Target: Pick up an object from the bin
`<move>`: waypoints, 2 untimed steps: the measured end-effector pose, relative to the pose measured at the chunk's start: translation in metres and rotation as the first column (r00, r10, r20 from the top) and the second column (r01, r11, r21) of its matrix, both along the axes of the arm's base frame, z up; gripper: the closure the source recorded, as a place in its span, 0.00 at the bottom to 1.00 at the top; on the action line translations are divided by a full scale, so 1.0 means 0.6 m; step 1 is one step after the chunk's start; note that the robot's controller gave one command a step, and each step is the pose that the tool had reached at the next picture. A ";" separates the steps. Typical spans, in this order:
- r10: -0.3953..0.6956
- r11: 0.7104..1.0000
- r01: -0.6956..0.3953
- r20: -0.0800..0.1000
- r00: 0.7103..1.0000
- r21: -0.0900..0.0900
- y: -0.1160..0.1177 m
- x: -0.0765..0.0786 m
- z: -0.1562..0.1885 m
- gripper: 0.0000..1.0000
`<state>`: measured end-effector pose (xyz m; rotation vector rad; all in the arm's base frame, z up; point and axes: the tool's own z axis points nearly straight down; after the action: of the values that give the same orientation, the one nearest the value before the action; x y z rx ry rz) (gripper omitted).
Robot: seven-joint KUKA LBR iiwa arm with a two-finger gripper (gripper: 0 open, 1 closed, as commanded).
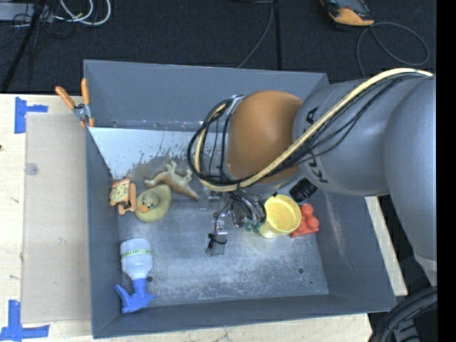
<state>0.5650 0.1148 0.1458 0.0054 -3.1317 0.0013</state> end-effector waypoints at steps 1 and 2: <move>-0.003 1.000 0.003 0.007 1.000 0.001 -0.001 0.003 0.008 0.00; 0.265 0.964 -0.265 0.011 0.964 0.001 0.073 0.019 -0.065 0.00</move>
Offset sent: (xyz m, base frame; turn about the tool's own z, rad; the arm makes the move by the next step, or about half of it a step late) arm 0.0136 0.0759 -0.0758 -0.4511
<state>0.5767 0.1587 0.1067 0.4255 -3.1137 0.0002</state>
